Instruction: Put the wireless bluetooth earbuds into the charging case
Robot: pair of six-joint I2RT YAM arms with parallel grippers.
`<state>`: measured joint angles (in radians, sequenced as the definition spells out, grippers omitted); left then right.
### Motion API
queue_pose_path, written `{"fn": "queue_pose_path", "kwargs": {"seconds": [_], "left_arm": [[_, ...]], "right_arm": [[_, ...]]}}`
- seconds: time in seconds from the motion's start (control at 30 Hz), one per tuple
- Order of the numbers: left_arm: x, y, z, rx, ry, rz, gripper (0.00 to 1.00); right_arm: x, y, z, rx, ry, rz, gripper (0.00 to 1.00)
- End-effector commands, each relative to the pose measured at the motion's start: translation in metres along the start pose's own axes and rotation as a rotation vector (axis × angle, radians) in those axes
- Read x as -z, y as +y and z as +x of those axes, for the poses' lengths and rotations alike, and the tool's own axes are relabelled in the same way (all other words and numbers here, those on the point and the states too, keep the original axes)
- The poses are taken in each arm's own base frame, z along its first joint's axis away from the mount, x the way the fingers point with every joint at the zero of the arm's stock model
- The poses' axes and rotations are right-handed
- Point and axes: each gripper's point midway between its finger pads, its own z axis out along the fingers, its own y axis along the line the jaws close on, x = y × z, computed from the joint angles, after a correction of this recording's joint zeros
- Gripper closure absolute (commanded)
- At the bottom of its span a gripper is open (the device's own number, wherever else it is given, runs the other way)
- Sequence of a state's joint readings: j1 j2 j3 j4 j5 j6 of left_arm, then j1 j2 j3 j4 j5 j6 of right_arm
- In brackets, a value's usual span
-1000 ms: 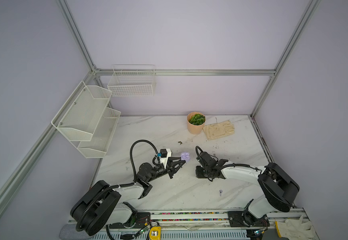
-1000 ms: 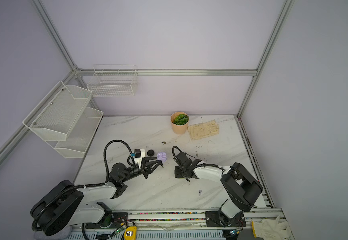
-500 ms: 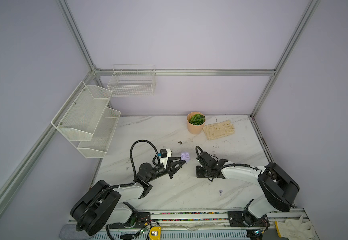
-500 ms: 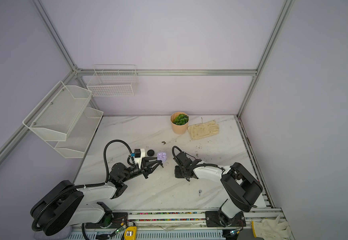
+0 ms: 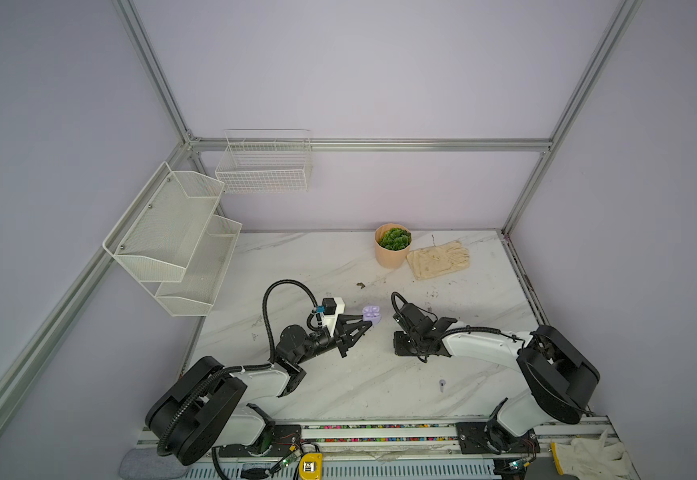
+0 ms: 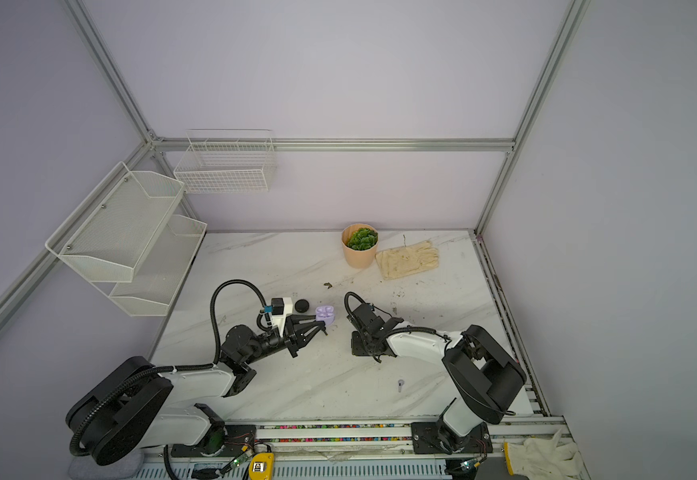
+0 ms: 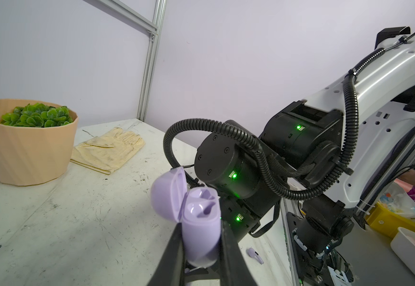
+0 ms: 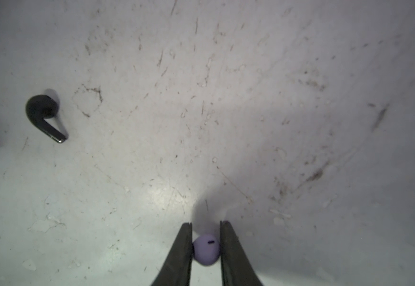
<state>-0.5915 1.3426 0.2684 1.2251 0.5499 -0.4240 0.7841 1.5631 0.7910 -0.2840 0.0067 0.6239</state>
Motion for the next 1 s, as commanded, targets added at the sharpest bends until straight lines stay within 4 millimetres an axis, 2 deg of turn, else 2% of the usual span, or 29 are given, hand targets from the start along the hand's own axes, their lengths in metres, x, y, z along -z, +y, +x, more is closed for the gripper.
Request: {"fn": "queue_pose_path", "kwargs": {"seconds": [0.0, 0.27, 0.53, 0.97], "left_arm": [[-0.003, -0.009, -0.020, -0.042, -0.066, 0.035, 1.00], [-0.007, -0.006, -0.023, -0.046, -0.072, 0.027, 1.00], [-0.012, -0.004, -0.035, -0.080, -0.102, 0.021, 1.00], [-0.021, 0.001, -0.038, -0.154, -0.106, 0.016, 1.00]], "right_arm": [[0.009, -0.008, -0.005, -0.019, -0.018, 0.051, 0.77], [0.023, -0.013, -0.019, 0.016, -0.069, 0.090, 0.77], [0.042, -0.012, -0.039, 0.058, -0.120, 0.120, 0.78], [0.087, -0.015, -0.065, 0.145, -0.181, 0.188, 0.79]]}}
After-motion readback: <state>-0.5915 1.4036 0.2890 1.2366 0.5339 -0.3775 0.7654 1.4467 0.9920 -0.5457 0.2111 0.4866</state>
